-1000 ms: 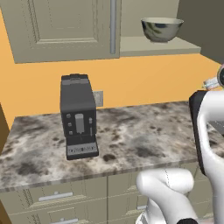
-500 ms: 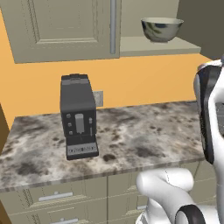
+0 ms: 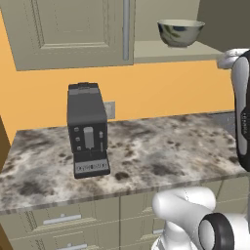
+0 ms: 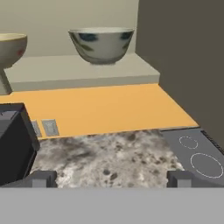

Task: Move the bowls from the cabinet to the plates on the dining table.

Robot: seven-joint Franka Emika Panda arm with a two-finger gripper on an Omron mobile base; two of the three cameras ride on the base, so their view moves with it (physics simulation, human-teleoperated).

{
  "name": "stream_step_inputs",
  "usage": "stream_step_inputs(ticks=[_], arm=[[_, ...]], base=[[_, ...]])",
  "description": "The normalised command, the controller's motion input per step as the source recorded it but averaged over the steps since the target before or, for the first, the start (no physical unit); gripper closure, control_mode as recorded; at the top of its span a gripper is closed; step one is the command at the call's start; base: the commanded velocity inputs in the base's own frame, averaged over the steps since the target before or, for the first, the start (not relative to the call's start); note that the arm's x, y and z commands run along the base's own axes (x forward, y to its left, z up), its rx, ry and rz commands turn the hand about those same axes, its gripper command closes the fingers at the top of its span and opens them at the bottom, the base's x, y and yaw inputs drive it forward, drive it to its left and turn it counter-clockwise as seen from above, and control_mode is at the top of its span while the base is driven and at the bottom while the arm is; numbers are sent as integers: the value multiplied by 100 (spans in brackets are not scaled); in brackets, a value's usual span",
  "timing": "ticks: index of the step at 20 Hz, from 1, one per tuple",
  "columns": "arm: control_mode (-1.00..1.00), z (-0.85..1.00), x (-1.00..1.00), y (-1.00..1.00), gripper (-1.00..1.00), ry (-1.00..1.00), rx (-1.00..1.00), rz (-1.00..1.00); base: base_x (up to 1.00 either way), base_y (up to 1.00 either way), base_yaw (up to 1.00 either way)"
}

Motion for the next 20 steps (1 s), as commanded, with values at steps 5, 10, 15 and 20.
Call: stream_step_inputs(ticks=[5,10,15,20], arm=[[-100,0,-5,58,-100,-12,4,13],[-100,0,0,52,-100,-17,0,7],[-100,0,8,67,-100,-5,5,11],[-100,0,14,78,-100,0,12,9]], base=[[0,0,0],[0,0,0],[0,0,0],[0,0,0]])
